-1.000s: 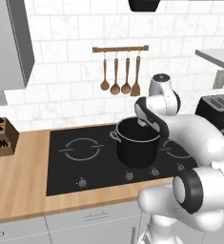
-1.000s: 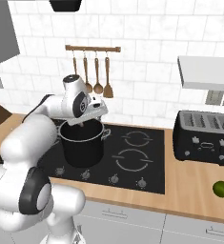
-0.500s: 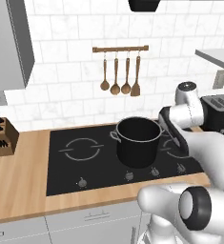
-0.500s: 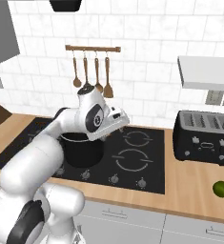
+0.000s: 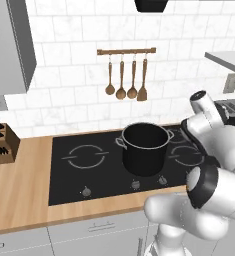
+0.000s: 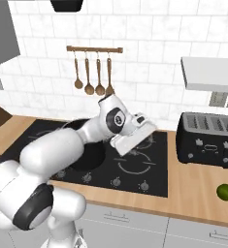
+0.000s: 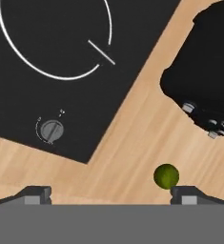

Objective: Put the onion and lime in the pot. Retrieve the spatula and lightly stir the vegetables in the pot.

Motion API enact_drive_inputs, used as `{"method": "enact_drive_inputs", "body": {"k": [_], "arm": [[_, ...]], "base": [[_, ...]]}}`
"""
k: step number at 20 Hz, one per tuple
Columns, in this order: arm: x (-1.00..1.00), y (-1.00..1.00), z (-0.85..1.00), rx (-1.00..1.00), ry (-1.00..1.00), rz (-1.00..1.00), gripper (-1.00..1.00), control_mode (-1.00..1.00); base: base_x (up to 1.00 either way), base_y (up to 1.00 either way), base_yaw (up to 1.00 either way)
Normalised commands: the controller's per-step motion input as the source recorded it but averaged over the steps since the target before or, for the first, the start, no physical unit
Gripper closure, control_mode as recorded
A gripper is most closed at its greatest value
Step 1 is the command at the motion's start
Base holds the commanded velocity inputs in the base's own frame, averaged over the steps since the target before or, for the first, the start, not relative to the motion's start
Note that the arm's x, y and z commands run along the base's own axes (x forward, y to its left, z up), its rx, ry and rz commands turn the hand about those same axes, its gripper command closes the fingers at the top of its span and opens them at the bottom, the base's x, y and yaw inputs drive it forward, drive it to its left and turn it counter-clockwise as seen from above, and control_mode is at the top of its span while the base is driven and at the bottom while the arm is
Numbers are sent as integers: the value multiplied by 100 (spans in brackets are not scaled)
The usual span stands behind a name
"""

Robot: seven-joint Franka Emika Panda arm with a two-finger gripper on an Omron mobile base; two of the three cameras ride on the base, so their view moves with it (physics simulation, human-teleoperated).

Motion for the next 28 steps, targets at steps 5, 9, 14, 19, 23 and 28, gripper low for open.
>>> {"method": "enact_drive_inputs", "body": {"k": [5,9,14,19,23,28], "arm": [[-1,-100,-44,-2,27,-17,-100,-100],[0,-100,-30,0,18,-8,-100,-100],[2,-100,-29,-5,19,-4,-100,-100],[2,-84,-14,2,4,1,-100,-100],[16,-59,-25,9,1,8,-100,-100],[1,-48,-26,5,0,6,-100,-100]], "base": [[0,0,0],[0,0,0],[0,0,0],[0,0,0],[0,0,0],[0,0,0]]}}
